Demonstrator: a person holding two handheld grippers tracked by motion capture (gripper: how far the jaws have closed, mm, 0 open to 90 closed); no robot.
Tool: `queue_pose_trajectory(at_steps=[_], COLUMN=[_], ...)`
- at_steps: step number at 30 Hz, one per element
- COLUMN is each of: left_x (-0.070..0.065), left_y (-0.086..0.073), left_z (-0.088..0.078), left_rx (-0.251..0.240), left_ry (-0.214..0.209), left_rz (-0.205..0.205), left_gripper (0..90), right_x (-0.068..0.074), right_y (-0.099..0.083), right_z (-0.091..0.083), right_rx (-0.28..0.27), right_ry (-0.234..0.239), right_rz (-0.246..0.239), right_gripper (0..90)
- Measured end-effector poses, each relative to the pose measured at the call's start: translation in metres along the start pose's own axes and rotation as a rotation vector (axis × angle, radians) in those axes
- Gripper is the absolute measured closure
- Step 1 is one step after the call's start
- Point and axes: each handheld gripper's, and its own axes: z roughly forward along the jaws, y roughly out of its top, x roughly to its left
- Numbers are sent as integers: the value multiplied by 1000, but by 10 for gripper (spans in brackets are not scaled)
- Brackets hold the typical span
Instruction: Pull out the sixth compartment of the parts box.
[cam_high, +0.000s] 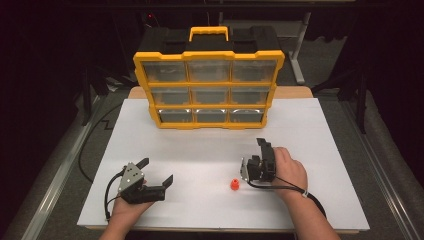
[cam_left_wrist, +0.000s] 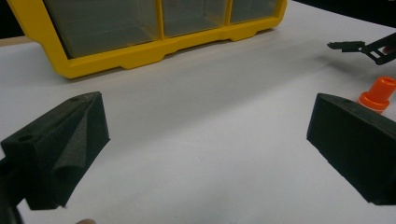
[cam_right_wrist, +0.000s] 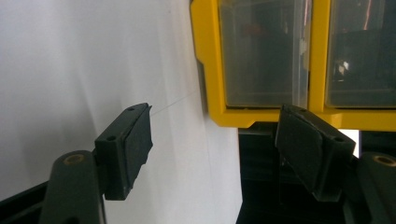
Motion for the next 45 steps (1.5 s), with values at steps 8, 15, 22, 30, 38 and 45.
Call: queue_pose_trajectory(at_steps=[8, 15, 22, 30, 38, 45], left_x=[1, 2, 2, 2, 2, 1], left_y=[0, 0, -1, -1, -1, -1], left_z=[0, 1, 2, 2, 2, 2], left_rx=[0, 8, 10, 9, 10, 13], left_ry=[2, -1, -4, -3, -7, -8], left_rz=[7, 8, 13, 15, 19, 21], left_gripper=[2, 2, 2, 3, 3, 3], right_x=[-8, -17, -27, -40, -56, -70], right_y=[10, 17, 22, 25, 30, 37], right_z=[11, 16, 21, 24, 25, 25], right_rx=[1, -2, 3, -9, -14, -15], right_ry=[-51, -87, -96, -144, -174, -199], right_rz=[1, 6, 8, 15, 19, 11], right_gripper=[315, 344, 383, 418, 461, 493])
